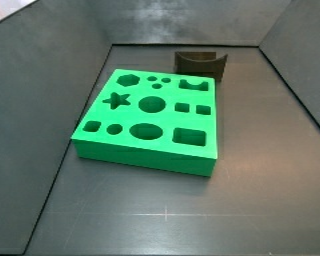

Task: Pick up the square-circle object. Move up. Place the square-circle object on the fixture. Regrasp the square-circle object. Move to above the board. Insert the square-circle object.
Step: Move to above the board.

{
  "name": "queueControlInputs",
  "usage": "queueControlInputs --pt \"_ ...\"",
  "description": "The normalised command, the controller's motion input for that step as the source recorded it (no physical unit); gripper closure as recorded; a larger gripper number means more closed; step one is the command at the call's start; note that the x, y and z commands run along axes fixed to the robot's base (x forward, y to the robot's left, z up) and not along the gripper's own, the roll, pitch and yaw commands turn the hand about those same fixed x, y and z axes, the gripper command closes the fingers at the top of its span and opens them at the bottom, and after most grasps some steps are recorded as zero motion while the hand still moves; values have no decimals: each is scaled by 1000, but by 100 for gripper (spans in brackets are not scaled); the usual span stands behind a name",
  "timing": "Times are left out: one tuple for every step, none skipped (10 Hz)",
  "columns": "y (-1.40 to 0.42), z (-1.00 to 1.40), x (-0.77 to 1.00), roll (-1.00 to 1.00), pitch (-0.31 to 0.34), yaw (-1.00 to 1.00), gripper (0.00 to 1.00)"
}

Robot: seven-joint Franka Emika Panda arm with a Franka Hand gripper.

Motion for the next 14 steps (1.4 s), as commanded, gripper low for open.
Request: queueControlInputs --pt "-1000 151 -503 -271 80 1000 100" --pt "-1000 144 -501 -265 74 1000 100" --pt "-1000 149 -503 -258 54 1000 100" --pt "-1000 140 -503 -264 36 1000 100" --pt "-1000 149 -502 -258 15 1000 100" --pt "-1000 155 -504 -252 -2 1000 100" --pt "-1000 152 -506 -248 -19 1000 100" --pt "-1000 152 -508 -244 -34 1000 100" --pt "-1000 161 -517 -231 -57 1000 100" --pt "-1000 161 -523 -223 -73 1000 100" --pt "-1000 164 -532 -218 -81 1000 100" --pt "-1000 173 -542 -197 -106 1000 100" --pt "-874 160 -483 -185 -119 1000 100" --pt "-575 108 -331 -173 -131 1000 100"
